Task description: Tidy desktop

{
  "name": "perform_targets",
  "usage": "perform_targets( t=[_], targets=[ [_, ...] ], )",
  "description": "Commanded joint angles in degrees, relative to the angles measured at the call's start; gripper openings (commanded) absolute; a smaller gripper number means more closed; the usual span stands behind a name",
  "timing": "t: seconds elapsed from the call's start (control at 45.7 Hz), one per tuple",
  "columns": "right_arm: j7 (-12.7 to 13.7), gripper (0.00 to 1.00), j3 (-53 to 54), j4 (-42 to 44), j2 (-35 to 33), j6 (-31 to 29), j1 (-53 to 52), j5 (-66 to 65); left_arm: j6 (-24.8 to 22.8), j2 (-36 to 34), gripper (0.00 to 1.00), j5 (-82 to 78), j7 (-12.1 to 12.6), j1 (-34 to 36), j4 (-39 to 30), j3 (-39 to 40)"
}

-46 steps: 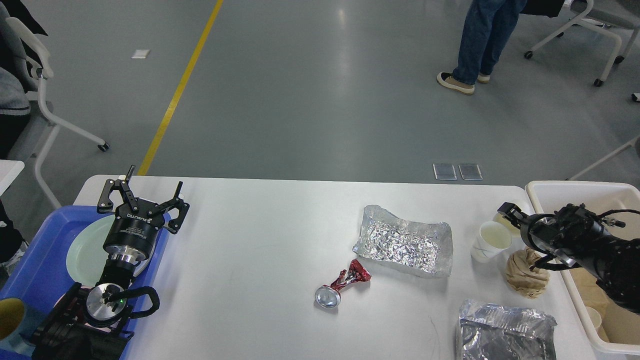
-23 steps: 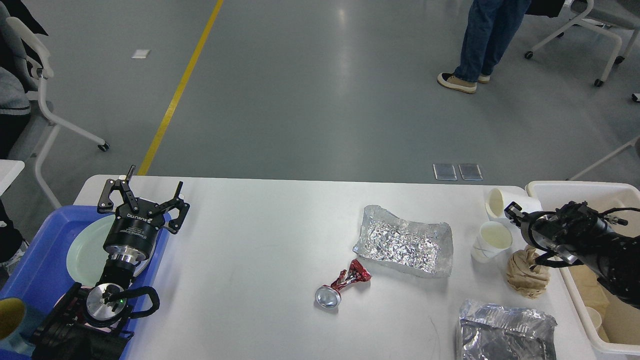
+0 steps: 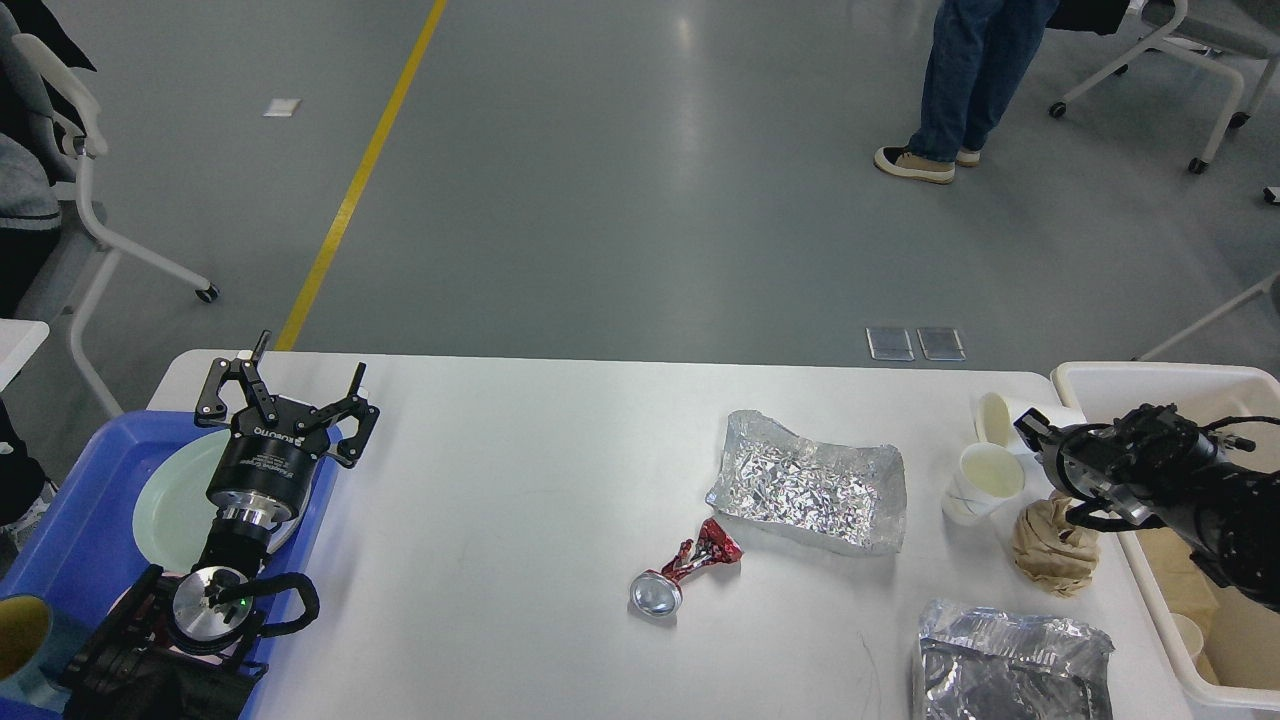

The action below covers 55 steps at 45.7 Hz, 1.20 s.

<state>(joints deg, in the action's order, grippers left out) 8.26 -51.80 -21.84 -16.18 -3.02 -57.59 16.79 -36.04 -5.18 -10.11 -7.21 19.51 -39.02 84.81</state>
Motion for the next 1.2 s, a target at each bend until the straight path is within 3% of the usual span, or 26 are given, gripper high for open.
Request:
perform_targets(
  t=[0.0,0.022,0.088,0.263,0.547,0.788,0.919,1.094,1.182],
  targets=[
    [-0.17,0.62,0.04,-0.75,-0.43,0.47,-2.17,-0.09,0.0,0.0,0.96,0.0,0.0,0.0,0.0,0.0],
    [-0.17,0.78,0.04,-0.84,-0.77,0.39,-2.43,-0.09,0.0,0.0,0.96,0.0,0.0,0.0,0.0,0.0],
    [-0.17,1.0,-0.05,-1.98,-1.57,-0.06,-3.75,-0.18,0.0,0.0,0.96,0.0,0.0,0.0,0.0,0.0],
    [-0.17,1.0,-3.47,-10.41,-3.15,-0.93,-8.32,-3.07,0.0,0.0,0.96,0.0,0.0,0.0,0.0,0.0],
    [-0.17,1.0,-4.97,-16.03,-3.76,-0.93,-12.01,-5.1,0.0,0.0,0.96,0.0,0.0,0.0,0.0,0.0],
    [-0.17,1.0,-16.56,-34.92,-7.37,-2.42,-31.33,-8.0,0.0,0.0,0.96,0.0,0.0,0.0,0.0,0.0],
    [-0.17,1.0,-23.08,-43.02,-6.75,-13.39,-46.63,-8.0,0.0,0.0,0.96,0.0,0.0,0.0,0.0,0.0],
    [-0.09,1.0,-25.36,-44.43,-5.79,-32.82,-60.43,-8.97,0.0,0.09,0.96,0.0,0.0,0.0,0.0,0.0],
    [-0.17,1.0,-26.24,-45.66,-4.74,-39.68,-66.67,-9.23,0.0,0.0,0.96,0.0,0.0,0.0,0.0,0.0]
  ],
)
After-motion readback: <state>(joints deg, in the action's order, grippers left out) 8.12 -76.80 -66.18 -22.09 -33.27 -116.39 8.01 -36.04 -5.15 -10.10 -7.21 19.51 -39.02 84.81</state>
